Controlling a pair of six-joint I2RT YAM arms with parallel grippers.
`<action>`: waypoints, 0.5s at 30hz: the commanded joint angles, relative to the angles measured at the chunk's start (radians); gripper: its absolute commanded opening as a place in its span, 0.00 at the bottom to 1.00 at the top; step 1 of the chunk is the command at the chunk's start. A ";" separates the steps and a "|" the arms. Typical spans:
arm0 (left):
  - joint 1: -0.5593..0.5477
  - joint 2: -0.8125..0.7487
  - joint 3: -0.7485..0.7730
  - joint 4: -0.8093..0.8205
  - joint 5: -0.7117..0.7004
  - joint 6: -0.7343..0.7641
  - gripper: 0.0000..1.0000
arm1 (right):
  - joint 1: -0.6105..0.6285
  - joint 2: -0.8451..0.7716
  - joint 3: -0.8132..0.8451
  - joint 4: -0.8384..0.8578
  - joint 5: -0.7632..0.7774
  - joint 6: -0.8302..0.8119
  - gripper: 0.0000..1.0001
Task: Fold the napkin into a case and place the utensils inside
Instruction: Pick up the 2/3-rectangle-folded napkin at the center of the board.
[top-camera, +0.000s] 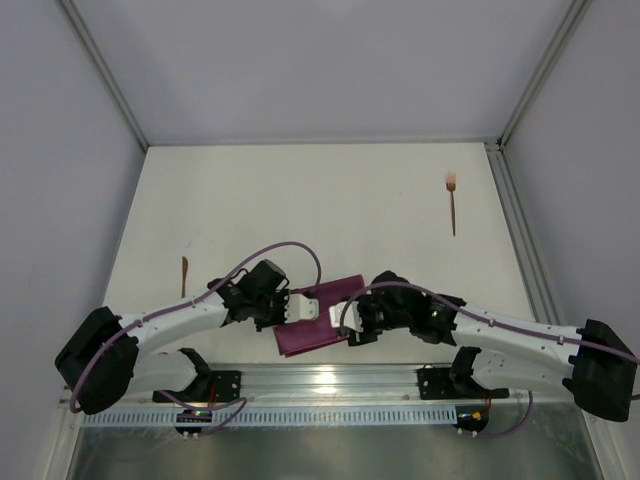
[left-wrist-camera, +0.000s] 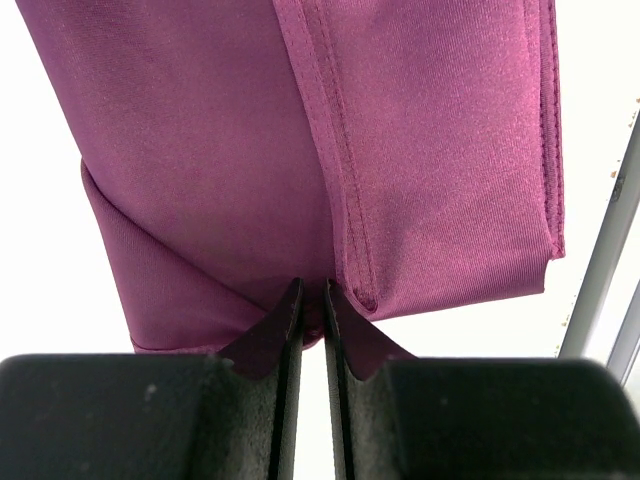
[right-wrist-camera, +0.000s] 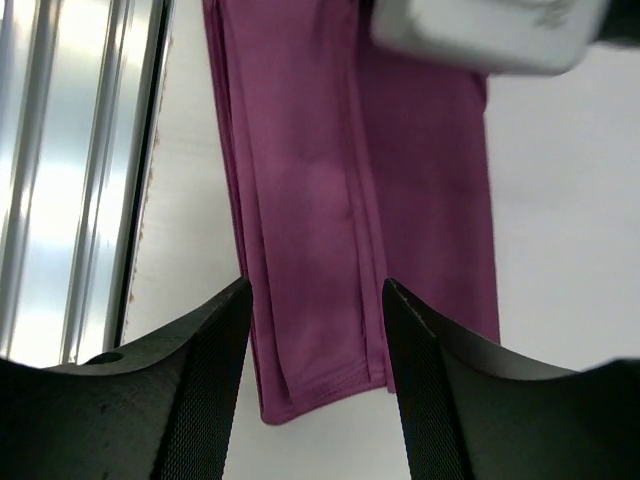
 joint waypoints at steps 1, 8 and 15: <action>0.007 -0.021 0.011 -0.022 0.031 -0.008 0.15 | 0.004 0.074 0.017 -0.088 0.010 -0.232 0.59; 0.007 0.002 0.034 -0.033 0.031 -0.005 0.15 | 0.017 0.251 0.101 -0.237 0.041 -0.310 0.59; 0.007 0.000 0.038 -0.034 0.023 -0.001 0.15 | 0.037 0.357 0.112 -0.219 0.091 -0.290 0.57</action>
